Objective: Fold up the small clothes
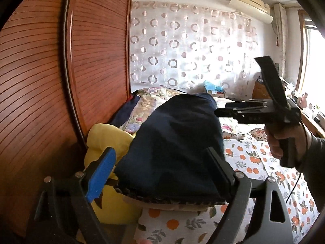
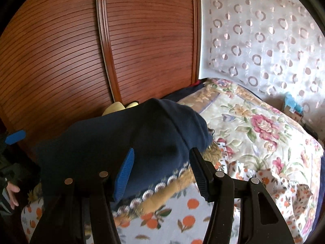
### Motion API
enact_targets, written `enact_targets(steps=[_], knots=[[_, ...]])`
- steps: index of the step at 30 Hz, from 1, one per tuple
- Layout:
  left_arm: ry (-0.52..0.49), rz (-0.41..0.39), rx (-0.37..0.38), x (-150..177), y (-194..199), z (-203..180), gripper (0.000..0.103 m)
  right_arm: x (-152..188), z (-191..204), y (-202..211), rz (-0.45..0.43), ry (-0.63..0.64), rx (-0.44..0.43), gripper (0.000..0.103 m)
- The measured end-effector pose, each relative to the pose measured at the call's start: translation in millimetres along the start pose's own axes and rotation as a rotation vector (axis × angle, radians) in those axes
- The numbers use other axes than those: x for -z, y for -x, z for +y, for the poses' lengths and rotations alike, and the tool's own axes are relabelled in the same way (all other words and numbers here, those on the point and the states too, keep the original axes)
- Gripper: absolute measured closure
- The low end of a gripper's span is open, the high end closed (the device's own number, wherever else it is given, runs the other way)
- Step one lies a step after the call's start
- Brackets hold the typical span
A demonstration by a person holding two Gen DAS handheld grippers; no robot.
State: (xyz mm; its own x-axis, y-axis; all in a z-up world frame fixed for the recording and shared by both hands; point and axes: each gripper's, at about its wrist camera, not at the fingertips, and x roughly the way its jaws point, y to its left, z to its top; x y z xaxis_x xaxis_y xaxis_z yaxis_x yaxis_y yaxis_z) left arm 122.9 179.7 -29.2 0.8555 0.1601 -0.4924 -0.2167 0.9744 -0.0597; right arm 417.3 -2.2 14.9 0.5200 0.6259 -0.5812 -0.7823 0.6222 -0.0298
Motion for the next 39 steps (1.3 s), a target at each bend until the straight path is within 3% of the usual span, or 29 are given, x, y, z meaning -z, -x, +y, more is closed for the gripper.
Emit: enact_targets(steps=[8, 17, 29, 39], knots=[[-0.043, -0.003, 0.011, 7, 15, -24, 0.015, 37, 24, 50, -0.047, -0.025, 0.052, 0.044], [-0.075, 0.004, 0.065, 24, 36, -55, 0.015, 89, 52, 111, -0.070, -0.088, 0.126, 0.020], [-0.118, 0.003, 0.153, 44, 61, -109, 0.015, 157, 91, 208, -0.151, -0.230, 0.268, 0.020], [-0.141, -0.059, 0.198, 30, 97, -152, 0.015, 191, 138, 297, -0.261, -0.289, 0.418, 0.020]])
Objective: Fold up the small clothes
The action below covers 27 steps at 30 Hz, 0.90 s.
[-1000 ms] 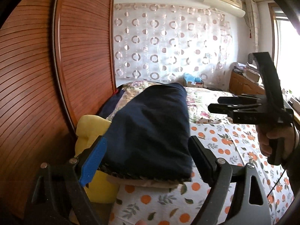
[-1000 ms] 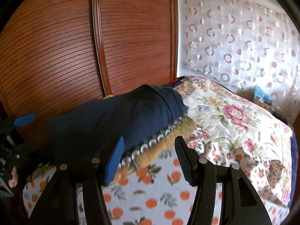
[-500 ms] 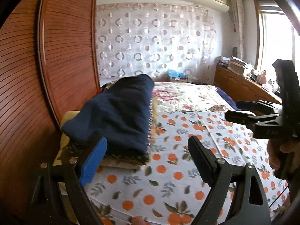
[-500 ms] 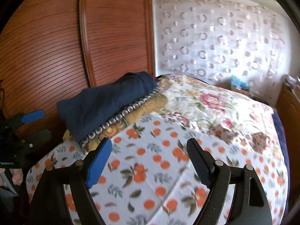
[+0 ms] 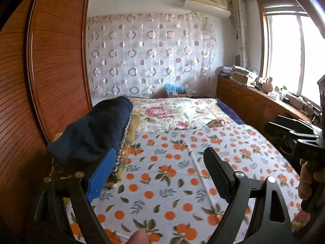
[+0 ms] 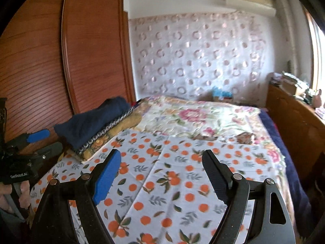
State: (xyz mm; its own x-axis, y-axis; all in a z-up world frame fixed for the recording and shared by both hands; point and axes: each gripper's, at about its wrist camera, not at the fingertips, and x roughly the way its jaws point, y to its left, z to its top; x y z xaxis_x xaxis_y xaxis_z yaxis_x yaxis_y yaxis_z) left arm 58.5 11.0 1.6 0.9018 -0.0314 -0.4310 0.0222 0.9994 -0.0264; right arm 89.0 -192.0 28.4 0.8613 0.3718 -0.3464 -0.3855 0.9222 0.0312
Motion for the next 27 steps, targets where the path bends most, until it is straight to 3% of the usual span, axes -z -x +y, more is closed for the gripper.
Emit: enact_targets(steps=[9, 27], knots=[[-0.021, -0.060, 0.007, -24, 24, -22, 0.015, 12, 20, 60, -0.078, -0.020, 0.067, 0.020], [-0.030, -0.068, 0.020, -22, 26, -31, 0.015, 23, 18, 49, -0.093, -0.042, 0.097, 0.020]])
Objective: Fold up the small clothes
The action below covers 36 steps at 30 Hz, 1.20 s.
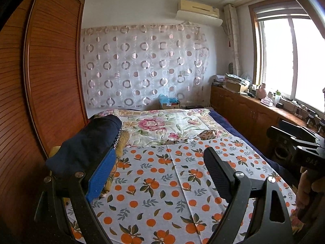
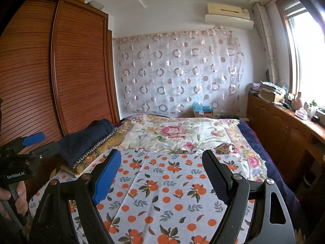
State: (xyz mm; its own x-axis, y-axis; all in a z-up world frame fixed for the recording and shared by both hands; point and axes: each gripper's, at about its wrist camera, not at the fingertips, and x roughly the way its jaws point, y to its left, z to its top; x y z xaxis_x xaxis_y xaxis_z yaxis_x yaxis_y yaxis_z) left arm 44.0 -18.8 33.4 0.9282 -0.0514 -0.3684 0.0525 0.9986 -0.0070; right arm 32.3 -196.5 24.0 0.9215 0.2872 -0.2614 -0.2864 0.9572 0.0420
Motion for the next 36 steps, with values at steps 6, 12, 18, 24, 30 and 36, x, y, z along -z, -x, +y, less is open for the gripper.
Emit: enact_targets(steps=[6, 12, 18, 24, 30, 36], knots=[[0.001, -0.002, 0.000, 1, 0, 0, 0.015, -1, -3, 0, 0.002, 0.001, -0.001, 0.020], [-0.001, -0.002, -0.002, 1, 1, 1, 0.015, -1, -4, 1, 0.003, 0.000, 0.001, 0.020], [0.002, -0.002, -0.003, 2, 0, 1, 0.015, -1, -6, 1, 0.007, 0.002, 0.001, 0.020], [0.002, -0.003, -0.004, 2, 1, 1, 0.015, -2, -9, 2, 0.007, 0.001, -0.001, 0.020], [0.003, -0.005, -0.003, 2, 1, 2, 0.015, -4, -11, 1, 0.009, 0.002, -0.001, 0.020], [0.004, -0.006, -0.004, 1, 1, 2, 0.015, -5, -14, 1, 0.011, 0.001, -0.004, 0.020]])
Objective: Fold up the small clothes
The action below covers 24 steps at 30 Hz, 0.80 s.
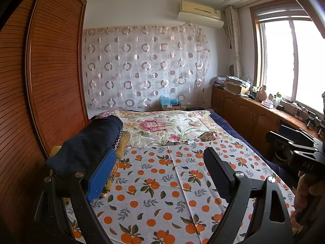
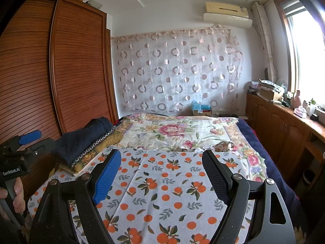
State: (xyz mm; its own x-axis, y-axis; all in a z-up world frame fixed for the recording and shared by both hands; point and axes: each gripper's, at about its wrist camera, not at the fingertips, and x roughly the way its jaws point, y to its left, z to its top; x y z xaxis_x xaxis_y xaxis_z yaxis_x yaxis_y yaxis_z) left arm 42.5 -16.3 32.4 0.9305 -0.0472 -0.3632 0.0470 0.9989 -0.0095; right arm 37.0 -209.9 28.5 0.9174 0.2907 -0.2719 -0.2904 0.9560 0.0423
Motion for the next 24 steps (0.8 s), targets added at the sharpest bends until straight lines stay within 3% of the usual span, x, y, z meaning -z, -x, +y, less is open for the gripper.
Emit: enact_targets(steps=[24], knots=[[0.001, 0.000, 0.000, 1.0, 0.2, 0.8, 0.015, 0.2, -2.2, -1.8, -0.002, 0.001, -0.001, 0.020]])
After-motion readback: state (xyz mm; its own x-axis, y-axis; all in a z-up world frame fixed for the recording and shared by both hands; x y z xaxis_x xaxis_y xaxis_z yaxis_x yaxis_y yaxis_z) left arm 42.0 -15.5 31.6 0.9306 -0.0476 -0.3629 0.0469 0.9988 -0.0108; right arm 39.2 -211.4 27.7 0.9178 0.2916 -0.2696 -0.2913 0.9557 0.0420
